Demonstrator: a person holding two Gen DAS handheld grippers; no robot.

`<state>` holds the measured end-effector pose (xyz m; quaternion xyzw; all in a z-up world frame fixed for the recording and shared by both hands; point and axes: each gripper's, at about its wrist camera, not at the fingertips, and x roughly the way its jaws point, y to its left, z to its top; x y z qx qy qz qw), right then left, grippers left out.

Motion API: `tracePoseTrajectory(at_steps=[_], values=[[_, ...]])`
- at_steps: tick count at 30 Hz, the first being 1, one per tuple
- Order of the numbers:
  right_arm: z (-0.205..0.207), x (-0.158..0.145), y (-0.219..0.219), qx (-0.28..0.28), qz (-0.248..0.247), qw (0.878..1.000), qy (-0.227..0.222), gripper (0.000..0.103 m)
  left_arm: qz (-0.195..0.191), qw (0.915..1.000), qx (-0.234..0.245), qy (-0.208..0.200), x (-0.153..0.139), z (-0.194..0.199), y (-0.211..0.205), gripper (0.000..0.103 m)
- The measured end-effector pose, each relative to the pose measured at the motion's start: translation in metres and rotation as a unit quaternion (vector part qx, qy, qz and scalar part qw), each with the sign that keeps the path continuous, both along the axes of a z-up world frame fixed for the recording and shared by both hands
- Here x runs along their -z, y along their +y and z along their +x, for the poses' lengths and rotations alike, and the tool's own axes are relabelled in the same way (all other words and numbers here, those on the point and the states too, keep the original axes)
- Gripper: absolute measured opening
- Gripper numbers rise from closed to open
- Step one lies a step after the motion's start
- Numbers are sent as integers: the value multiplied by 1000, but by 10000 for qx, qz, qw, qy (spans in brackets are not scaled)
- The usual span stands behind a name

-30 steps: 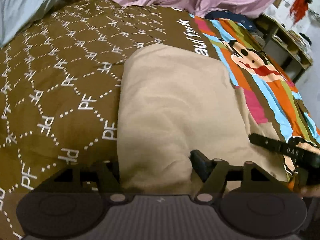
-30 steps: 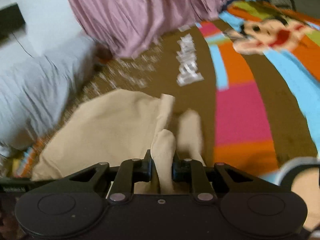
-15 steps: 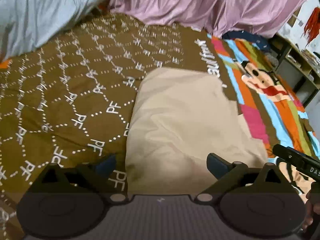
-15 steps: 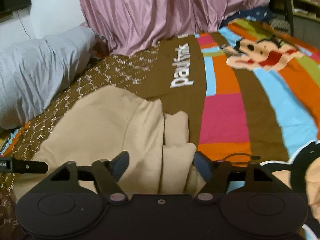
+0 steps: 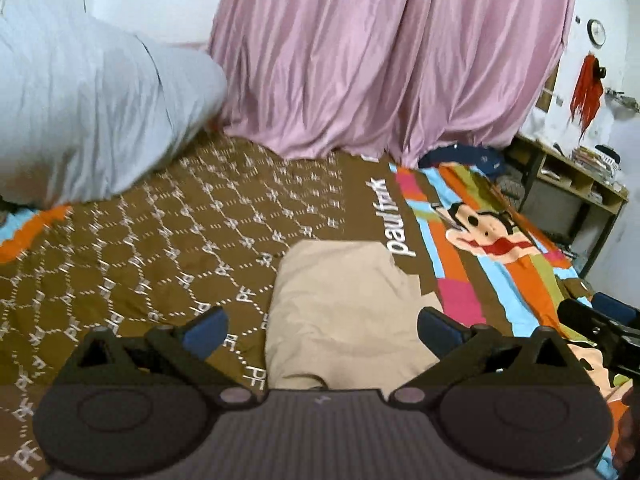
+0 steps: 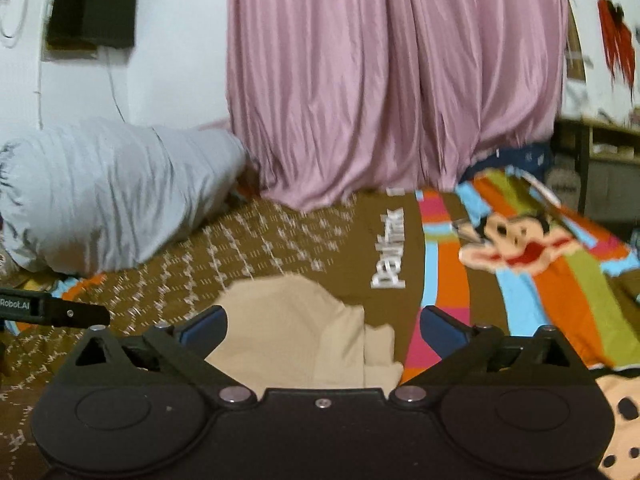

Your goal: Fold large clothes

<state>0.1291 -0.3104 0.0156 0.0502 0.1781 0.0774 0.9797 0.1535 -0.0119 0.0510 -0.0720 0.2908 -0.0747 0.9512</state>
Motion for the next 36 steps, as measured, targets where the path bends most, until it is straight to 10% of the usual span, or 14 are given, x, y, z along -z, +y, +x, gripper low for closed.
tracePoseTrajectory(at_steps=[20, 36], values=[[-138, 22, 15, 341, 122, 9993, -72, 102, 526, 9984, -104, -183, 40, -114, 7, 102], [-148, 35, 15, 319, 210, 9990, 218, 102, 511, 9986, -59, -121, 48, -123, 12, 102]])
